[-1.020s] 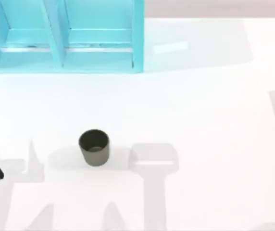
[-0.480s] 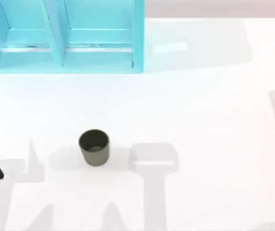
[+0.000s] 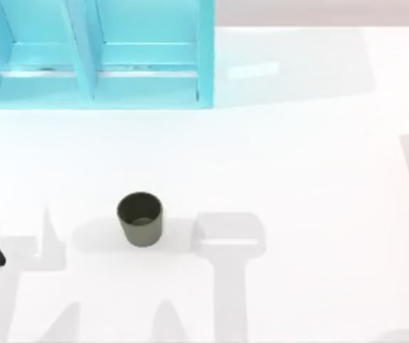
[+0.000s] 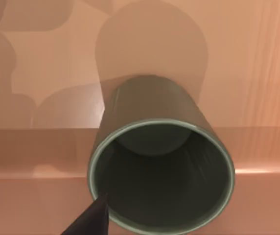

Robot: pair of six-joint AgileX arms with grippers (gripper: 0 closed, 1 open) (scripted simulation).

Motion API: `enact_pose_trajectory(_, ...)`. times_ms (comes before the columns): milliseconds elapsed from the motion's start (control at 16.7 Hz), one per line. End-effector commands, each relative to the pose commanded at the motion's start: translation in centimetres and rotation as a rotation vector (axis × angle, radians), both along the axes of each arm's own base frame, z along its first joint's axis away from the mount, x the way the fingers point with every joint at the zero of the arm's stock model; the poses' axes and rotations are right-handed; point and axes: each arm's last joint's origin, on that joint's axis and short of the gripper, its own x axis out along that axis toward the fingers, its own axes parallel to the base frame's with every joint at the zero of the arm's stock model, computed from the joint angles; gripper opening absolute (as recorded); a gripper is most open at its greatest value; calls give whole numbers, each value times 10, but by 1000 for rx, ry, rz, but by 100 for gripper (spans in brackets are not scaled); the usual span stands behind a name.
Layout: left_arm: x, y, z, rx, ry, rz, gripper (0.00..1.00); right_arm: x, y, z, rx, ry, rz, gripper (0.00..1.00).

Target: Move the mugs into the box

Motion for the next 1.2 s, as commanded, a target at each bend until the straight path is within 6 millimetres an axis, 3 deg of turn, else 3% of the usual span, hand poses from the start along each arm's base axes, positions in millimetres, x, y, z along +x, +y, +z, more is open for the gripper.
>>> enact_pose_trajectory(360,0,0,0,0,0,0,100,1,-1,4,-1,-1,1,100)
enact_pose_trajectory(900,0,0,0,0,0,0,100,1,-2,92,0,1,-4,100)
enact_pose_trajectory(1200,0,0,0,0,0,0,100,0,0,100,0,0,-1,100)
